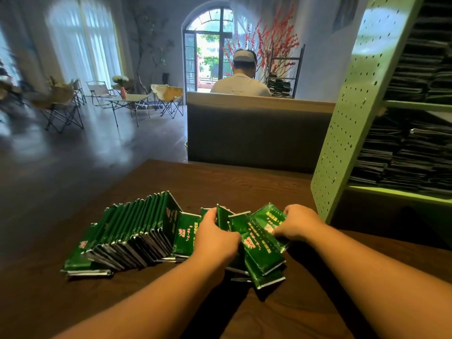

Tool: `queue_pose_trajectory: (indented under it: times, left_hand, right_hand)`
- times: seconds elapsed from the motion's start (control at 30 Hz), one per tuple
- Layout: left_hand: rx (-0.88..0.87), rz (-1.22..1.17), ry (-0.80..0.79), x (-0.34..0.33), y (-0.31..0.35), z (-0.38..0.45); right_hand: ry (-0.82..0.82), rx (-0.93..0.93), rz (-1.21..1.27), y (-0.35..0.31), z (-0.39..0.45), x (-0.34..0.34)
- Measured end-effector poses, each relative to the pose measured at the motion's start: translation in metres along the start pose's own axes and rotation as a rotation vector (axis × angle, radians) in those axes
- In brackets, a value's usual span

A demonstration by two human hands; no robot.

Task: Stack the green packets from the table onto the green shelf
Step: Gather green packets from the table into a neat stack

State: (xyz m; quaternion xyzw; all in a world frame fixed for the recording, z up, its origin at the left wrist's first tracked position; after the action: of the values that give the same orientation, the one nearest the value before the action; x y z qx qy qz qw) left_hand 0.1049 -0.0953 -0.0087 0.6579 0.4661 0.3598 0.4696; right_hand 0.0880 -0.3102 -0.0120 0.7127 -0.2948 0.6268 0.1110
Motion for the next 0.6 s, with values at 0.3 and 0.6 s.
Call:
queue_pose_trajectory:
  times: [0.3,0.6]
  left_hand:
    - [-0.090,-0.125,-0.013,-0.014,-0.001,-0.011]
    - [-0.269,-0.137,-0.178,-0.060,0.002,-0.018]
  right_hand:
    - [0.253,0.028,1.286,0.051,-0.072,0.016]
    - [0.003,0.203,1.510,0.069,-0.101,0.003]
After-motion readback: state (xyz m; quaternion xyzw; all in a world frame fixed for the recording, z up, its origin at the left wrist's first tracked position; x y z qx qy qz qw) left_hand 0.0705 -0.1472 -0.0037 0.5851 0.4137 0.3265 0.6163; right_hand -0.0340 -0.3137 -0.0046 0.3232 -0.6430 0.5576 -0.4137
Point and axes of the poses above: each hand's wrist, its own z-axis towards the middle knuckle, its own x-axis out of the back of the hand, y = z × x, the point moved 3 cm from there along z, towards the middle knuckle, and after that the axes turned 7 degrees about x, right-handed, at the moved point
